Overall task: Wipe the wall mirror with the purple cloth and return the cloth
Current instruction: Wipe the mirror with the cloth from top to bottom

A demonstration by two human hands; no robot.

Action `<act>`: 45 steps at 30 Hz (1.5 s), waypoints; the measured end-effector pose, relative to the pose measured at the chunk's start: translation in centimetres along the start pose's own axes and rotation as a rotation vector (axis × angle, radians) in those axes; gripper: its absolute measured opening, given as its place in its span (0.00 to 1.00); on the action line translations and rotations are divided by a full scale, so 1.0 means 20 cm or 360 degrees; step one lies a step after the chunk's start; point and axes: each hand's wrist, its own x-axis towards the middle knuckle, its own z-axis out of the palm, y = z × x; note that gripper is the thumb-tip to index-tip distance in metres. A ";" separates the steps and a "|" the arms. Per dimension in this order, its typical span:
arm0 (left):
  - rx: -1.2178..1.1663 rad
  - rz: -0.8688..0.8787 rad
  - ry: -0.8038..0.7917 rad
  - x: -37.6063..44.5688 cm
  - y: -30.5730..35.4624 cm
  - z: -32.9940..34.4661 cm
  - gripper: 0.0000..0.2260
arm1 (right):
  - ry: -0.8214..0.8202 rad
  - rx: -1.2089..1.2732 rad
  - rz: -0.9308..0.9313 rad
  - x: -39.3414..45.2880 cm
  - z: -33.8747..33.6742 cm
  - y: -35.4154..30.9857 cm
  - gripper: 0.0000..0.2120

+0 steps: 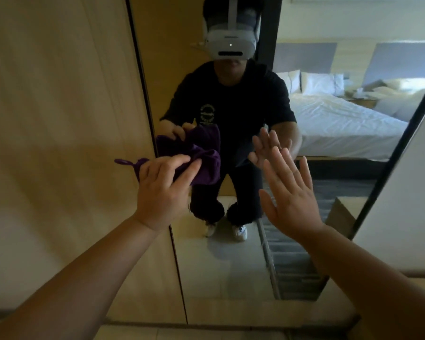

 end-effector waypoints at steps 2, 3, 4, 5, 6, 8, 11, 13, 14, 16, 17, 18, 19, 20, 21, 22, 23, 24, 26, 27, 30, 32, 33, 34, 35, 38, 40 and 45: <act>0.0019 0.0007 0.0063 -0.12 0.02 0.03 0.18 | 0.0054 0.0004 -0.0039 -0.10 0.07 -0.03 0.26; 0.0030 0.0022 0.0077 -0.17 0.03 0.04 0.18 | 0.0067 -0.0005 -0.0062 -0.15 0.11 -0.05 0.26; 0.0041 0.0042 0.0086 -0.23 0.04 0.05 0.18 | 0.0076 -0.0019 -0.0088 -0.20 0.14 -0.06 0.26; 0.0054 0.0062 0.0102 -0.28 0.06 0.06 0.17 | 0.0080 -0.0036 -0.0109 -0.25 0.18 -0.07 0.26; 0.0069 0.0070 0.0124 -0.32 0.07 0.07 0.17 | 0.0075 -0.0058 -0.0121 -0.29 0.21 -0.07 0.26; 0.0087 0.0053 0.0166 -0.41 0.09 0.10 0.17 | 0.0029 -0.0126 -0.0111 -0.37 0.28 -0.08 0.26; 0.0114 0.0062 0.0213 -0.51 0.12 0.11 0.18 | -0.0036 -0.0264 -0.0047 -0.42 0.35 -0.09 0.30; 0.0121 0.0058 0.0225 -0.56 0.13 0.12 0.19 | -0.0049 -0.0352 -0.0002 -0.42 0.38 -0.08 0.31; 0.0118 0.0046 0.0222 -0.57 0.13 0.12 0.19 | -0.0056 -0.0392 0.0018 -0.41 0.39 -0.07 0.31; 0.0122 0.0020 0.0218 -0.58 0.12 0.13 0.19 | -0.0065 -0.0451 0.0051 -0.39 0.42 -0.05 0.31; 0.0123 0.0013 0.0215 -0.57 0.12 0.13 0.19 | -0.0072 -0.0461 0.0071 -0.37 0.43 -0.03 0.31; 0.0114 0.0016 0.0212 -0.55 0.11 0.14 0.18 | -0.0080 -0.0461 0.0093 -0.35 0.44 -0.01 0.30; 0.0103 0.0028 0.0213 -0.53 0.11 0.14 0.17 | -0.0090 -0.0464 0.0108 -0.34 0.45 0.01 0.30; 0.0097 0.0044 0.0221 -0.49 0.10 0.15 0.17 | -0.0103 -0.0484 0.0107 -0.33 0.46 0.04 0.30; 0.0100 0.0060 0.0236 -0.46 0.10 0.16 0.16 | -0.0117 -0.0523 0.0089 -0.32 0.47 0.06 0.30; 0.0109 0.0077 0.0252 -0.42 0.09 0.17 0.16 | -0.0123 -0.0568 0.0063 -0.32 0.48 0.08 0.30; 0.0124 0.0098 0.0271 -0.37 0.08 0.18 0.17 | -0.0117 -0.0600 0.0039 -0.32 0.49 0.10 0.30; 0.0145 0.0125 0.0295 -0.32 0.07 0.19 0.18 | -0.0100 -0.0617 0.0025 -0.32 0.51 0.11 0.30; 0.0183 0.0197 0.0361 -0.20 0.05 0.22 0.19 | -0.0042 -0.0619 0.0021 -0.32 0.53 0.12 0.30; 0.0193 0.0233 0.0385 -0.14 0.04 0.24 0.18 | -0.0005 -0.0614 0.0018 -0.31 0.54 0.13 0.30; 0.0165 0.0345 0.0331 -0.08 0.03 0.31 0.14 | 0.0103 -0.0586 -0.0012 -0.32 0.56 0.14 0.30; 0.0116 0.0421 0.0214 -0.16 0.03 0.37 0.14 | 0.0175 -0.0564 -0.0023 -0.31 0.58 0.15 0.30; 0.0118 0.0435 0.0196 -0.22 0.04 0.40 0.14 | 0.0211 -0.0550 -0.0032 -0.31 0.59 0.15 0.30; 0.0132 0.0424 0.0212 -0.29 0.05 0.43 0.13 | 0.0250 -0.0539 -0.0046 -0.31 0.60 0.15 0.30; 0.0144 0.0393 0.0246 -0.35 0.06 0.46 0.12 | 0.0290 -0.0540 -0.0059 -0.30 0.60 0.16 0.30; 0.0128 0.0296 0.0323 -0.55 0.14 0.51 0.13 | 0.0327 -0.0548 -0.0062 -0.31 0.62 0.18 0.30; 0.0092 0.0304 0.0287 -0.76 0.18 0.54 0.15 | 0.0308 -0.0532 -0.0043 -0.31 0.63 0.17 0.30; 0.0084 0.0411 -0.0002 -1.37 0.28 0.61 0.19 | 0.0379 -0.0520 -0.0073 -0.31 0.63 0.18 0.32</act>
